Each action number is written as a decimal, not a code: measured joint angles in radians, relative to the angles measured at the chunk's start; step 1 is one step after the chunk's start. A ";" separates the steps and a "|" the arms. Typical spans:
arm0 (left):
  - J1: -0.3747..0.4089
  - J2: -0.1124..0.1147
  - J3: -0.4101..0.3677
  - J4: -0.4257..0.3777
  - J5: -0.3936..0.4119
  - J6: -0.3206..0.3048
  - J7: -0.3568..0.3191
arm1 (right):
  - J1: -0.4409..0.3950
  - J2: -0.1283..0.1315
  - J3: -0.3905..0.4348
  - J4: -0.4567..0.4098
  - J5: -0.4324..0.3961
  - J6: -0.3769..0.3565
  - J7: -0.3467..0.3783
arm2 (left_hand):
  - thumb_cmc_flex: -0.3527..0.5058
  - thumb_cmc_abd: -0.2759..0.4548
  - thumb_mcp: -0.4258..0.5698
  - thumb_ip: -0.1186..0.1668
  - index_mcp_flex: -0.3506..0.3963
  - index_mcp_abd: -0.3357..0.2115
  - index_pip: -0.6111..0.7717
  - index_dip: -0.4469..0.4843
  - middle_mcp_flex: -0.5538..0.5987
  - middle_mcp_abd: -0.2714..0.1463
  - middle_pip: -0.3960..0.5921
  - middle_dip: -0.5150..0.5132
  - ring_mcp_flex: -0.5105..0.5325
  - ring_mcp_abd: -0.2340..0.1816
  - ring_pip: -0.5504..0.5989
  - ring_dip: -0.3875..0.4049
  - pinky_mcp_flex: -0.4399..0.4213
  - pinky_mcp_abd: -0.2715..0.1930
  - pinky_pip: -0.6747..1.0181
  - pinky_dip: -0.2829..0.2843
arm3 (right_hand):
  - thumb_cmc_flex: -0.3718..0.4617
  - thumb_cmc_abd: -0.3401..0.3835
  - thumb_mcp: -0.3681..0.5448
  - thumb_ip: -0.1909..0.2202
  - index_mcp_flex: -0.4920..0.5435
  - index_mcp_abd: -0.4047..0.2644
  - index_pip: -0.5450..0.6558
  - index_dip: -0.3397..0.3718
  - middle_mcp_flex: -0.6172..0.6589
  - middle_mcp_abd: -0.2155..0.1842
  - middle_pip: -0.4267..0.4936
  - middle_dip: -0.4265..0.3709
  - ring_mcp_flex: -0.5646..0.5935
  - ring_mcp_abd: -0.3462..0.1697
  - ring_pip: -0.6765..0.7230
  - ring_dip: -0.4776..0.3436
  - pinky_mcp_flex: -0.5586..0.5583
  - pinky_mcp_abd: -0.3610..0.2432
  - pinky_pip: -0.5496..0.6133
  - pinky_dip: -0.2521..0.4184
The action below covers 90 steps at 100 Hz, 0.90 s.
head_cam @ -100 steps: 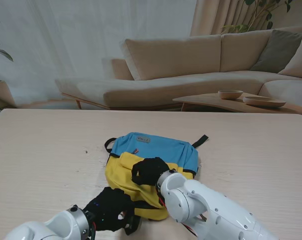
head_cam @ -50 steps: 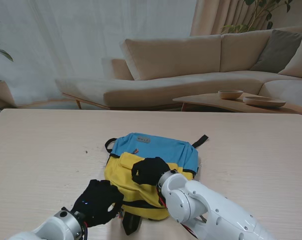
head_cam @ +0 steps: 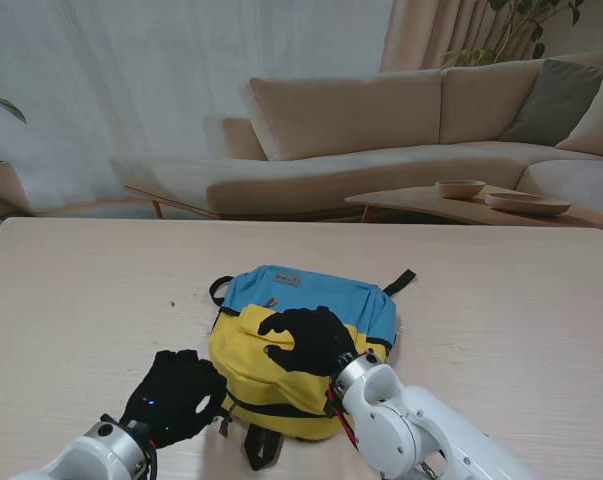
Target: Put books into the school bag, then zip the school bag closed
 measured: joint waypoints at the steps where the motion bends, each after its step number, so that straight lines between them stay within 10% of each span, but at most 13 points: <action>1: 0.001 0.000 -0.001 0.000 0.000 0.000 0.001 | -0.006 0.000 0.006 -0.005 -0.001 -0.006 -0.001 | 0.000 0.000 0.000 0.000 0.000 0.000 0.000 -0.001 0.000 0.000 0.000 0.000 0.000 0.000 0.000 0.000 0.000 0.000 0.000 0.000 | 0.000 0.000 -0.001 0.000 0.000 0.000 0.000 0.000 0.000 0.000 0.010 0.003 0.000 0.003 0.013 0.006 0.005 0.001 0.009 0.005; 48: 0.037 -0.005 -0.017 -0.017 0.025 0.002 0.030 | -0.235 0.033 0.154 -0.185 0.123 -0.175 0.116 | 0.011 0.009 -0.022 0.000 0.000 -0.001 -0.001 -0.043 0.000 0.000 0.000 0.000 0.000 0.000 0.000 0.000 0.000 0.000 0.000 0.000 | 0.000 -0.022 0.035 0.000 0.001 0.025 0.000 0.000 0.030 0.046 0.243 0.109 0.107 0.091 0.462 0.192 0.254 0.009 0.392 0.236; 90: 0.044 -0.005 -0.018 -0.023 0.028 -0.018 0.034 | -0.127 0.041 -0.038 -0.116 0.168 -0.026 0.123 | 0.012 0.010 -0.022 0.000 0.000 -0.008 -0.001 -0.054 0.000 0.000 0.000 0.000 0.000 0.000 0.010 0.000 0.000 0.000 0.000 0.000 | 0.000 -0.039 0.044 0.000 -0.079 0.024 -0.018 -0.003 0.052 0.057 0.267 0.125 0.178 0.107 0.522 0.202 0.304 0.010 0.439 0.247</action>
